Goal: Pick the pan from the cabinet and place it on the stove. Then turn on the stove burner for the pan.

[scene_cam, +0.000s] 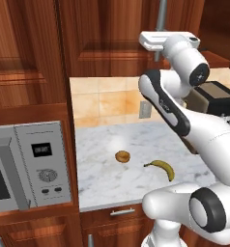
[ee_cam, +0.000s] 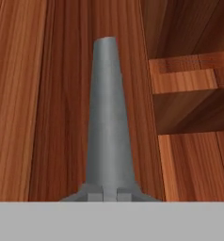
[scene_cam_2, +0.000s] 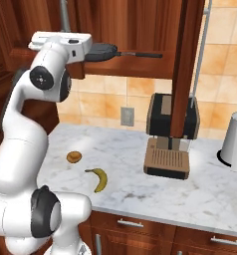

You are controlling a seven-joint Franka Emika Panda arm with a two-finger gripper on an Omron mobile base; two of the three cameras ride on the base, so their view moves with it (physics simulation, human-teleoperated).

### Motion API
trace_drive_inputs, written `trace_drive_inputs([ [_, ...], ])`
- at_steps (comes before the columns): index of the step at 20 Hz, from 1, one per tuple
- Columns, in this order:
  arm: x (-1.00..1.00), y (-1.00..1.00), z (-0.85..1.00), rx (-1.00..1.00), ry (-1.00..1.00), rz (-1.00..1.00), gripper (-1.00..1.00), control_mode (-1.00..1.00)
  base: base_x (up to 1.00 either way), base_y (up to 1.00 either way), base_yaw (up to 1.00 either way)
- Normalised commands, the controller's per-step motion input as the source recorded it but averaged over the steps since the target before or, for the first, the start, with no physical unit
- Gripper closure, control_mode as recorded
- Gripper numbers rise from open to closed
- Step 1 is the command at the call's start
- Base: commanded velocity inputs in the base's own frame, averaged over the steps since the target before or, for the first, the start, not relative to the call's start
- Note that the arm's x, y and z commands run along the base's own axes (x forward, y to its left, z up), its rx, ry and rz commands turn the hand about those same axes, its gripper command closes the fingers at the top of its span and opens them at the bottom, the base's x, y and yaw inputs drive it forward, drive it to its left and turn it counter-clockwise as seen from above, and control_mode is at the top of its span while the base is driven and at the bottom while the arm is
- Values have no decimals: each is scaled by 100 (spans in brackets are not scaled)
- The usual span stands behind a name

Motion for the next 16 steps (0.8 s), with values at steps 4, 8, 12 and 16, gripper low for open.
trace_drive_inputs([
  [4, -95, 8, 36, 10, -2, 0, 100, -100, 0, 0, 0],
  [8, -95, 19, 22, 9, -4, 1, 100, -100, 0, 0, 0],
  [12, -87, 29, 10, 9, -1, 2, 100, -100, 0, 0, 0],
  [16, -81, 26, 0, 4, 0, 2, 100, -100, 0, 0, 0],
])
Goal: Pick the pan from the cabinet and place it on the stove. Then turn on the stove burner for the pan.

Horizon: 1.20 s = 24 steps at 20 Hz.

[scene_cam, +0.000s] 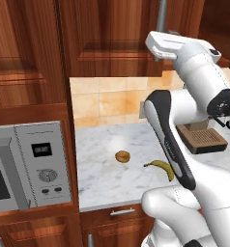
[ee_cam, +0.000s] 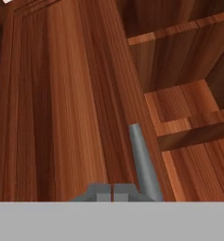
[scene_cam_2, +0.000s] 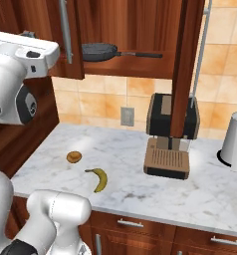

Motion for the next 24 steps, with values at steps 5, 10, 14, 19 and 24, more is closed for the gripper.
trace_drive_inputs([
  [5, -26, -7, 0, 4, 0, 0, -100, -100, 0, 0, 0],
  [10, 0, -40, 0, 13, 0, 2, -100, -100, 0, 0, 0],
  [14, 0, -71, 0, 22, 4, 8, -100, -100, 0, 0, 0],
  [19, 0, -68, 0, 26, 11, 17, -100, -100, 0, 0, 0],
  [24, 0, -48, -25, 23, 12, 19, -100, -100, 0, 0, 0],
])
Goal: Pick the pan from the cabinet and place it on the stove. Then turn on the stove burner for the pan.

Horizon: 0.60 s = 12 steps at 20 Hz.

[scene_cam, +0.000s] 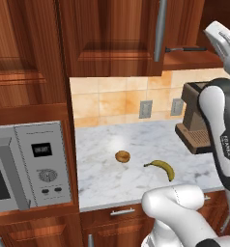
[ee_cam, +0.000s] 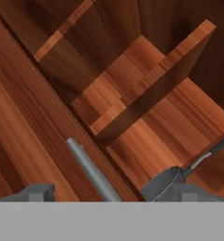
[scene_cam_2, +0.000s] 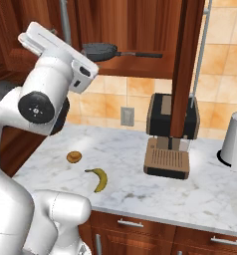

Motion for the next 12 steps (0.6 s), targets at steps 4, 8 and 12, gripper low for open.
trace_drive_inputs([
  [4, 26, -28, -15, 23, 14, 16, -100, -100, 0, 0, 0],
  [8, 51, -14, -4, 21, 16, 15, -100, -100, 0, 0, 0],
  [12, 65, 0, -2, 16, 16, 15, -100, -100, 0, 0, 0],
])
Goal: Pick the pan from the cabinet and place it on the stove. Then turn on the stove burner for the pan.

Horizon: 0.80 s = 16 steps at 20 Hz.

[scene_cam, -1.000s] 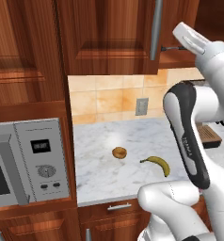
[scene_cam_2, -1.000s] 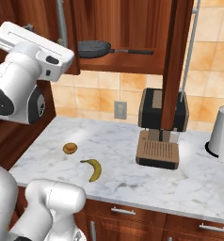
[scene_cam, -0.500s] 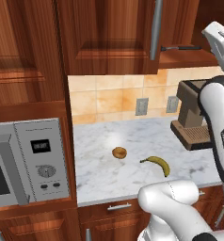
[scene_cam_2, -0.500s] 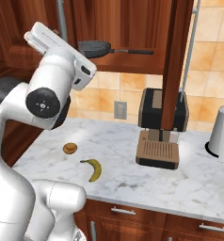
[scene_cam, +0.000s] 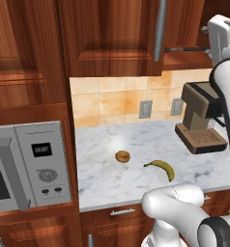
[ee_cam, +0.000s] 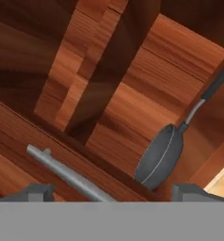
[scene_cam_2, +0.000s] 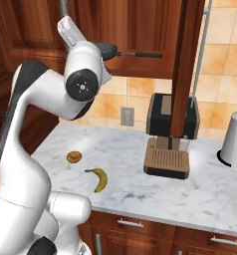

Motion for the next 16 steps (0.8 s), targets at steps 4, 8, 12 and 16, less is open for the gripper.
trace_drive_inputs([
  [4, 65, 0, -11, 13, 15, 16, -100, -100, 0, 0, 0],
  [8, 63, 0, -12, 14, 12, 16, -100, -100, 0, 0, 0],
  [12, 52, 9, -17, 11, 9, 12, -100, -100, 0, 0, 0],
  [16, 41, 15, -17, 11, 7, 10, -100, -100, 0, 0, 0],
])
